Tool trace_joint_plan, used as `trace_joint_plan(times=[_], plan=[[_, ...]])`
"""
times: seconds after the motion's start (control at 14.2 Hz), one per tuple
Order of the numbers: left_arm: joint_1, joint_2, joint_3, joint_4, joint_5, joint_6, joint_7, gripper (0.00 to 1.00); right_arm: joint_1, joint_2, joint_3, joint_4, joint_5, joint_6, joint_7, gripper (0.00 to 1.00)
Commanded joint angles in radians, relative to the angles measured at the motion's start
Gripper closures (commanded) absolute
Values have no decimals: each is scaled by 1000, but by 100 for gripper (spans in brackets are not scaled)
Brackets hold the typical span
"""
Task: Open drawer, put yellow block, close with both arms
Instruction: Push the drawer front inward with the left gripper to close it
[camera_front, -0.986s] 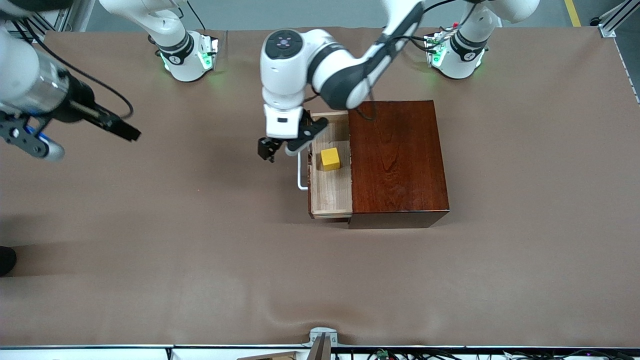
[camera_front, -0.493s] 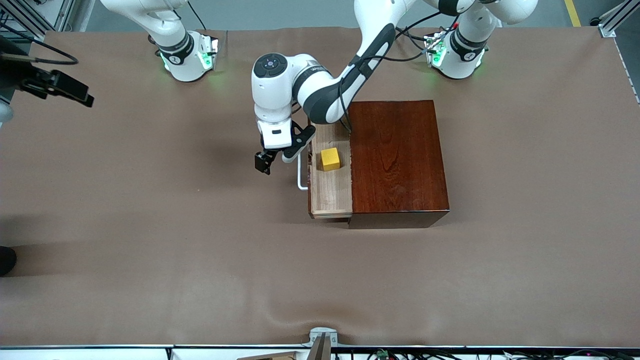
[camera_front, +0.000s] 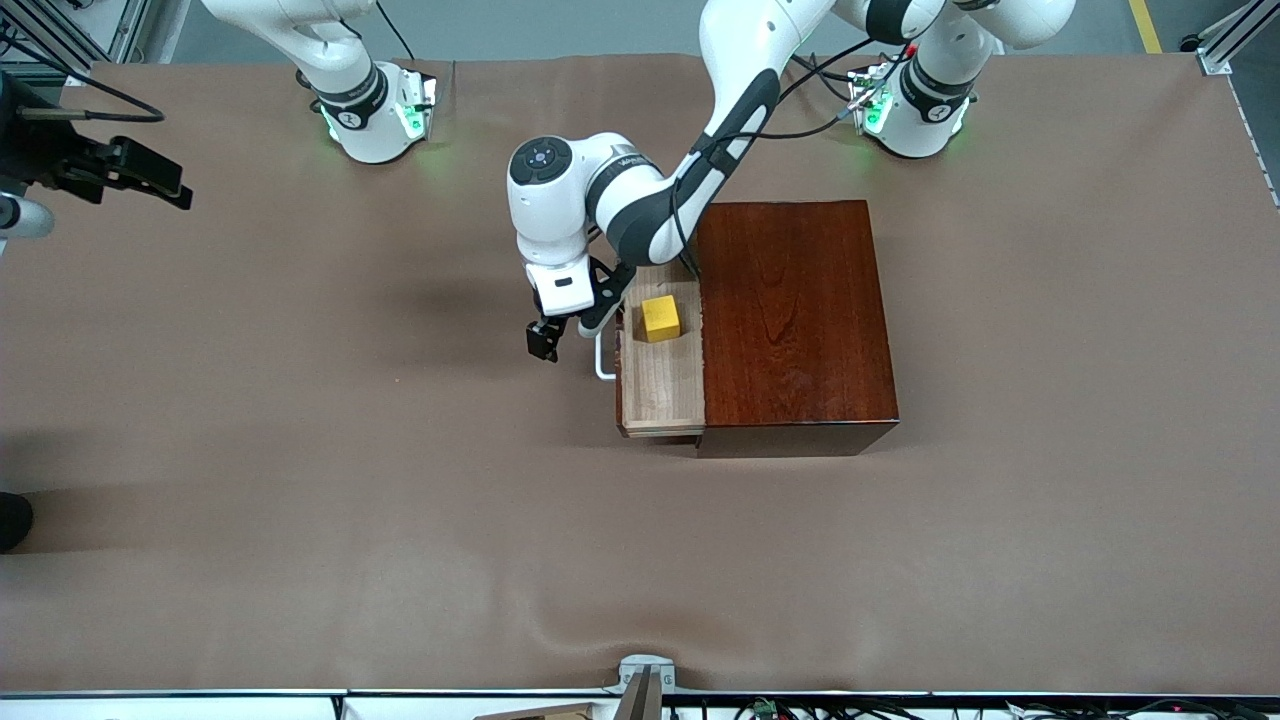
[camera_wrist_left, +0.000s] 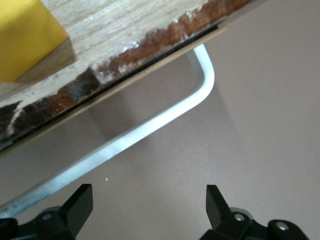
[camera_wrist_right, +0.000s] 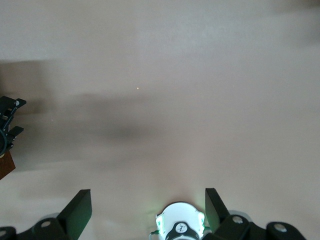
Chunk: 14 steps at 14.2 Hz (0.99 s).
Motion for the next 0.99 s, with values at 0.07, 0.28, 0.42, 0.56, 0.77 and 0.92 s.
trace_joint_plan(times=[0.07,0.28,0.42,0.56,0.77,0.92], plan=[[-6,3,26,29,22,-61,-16,0,-32,-20,20,24,-17,7,-38,0],[5,0,27,28,23,-120,5,0,-48,-19,21,32,-14,1,-41,0],[8,-5,27,28,23,-155,7,0,-45,-19,21,32,-16,1,-41,0],[23,-14,27,28,23,-190,7,0,-45,-19,21,32,-14,-1,-42,0],[33,-21,27,25,25,-221,7,0,-40,-19,21,30,-14,-1,-41,0],[39,-21,27,20,26,-246,7,0,-46,-19,20,27,-14,-1,-42,0]])
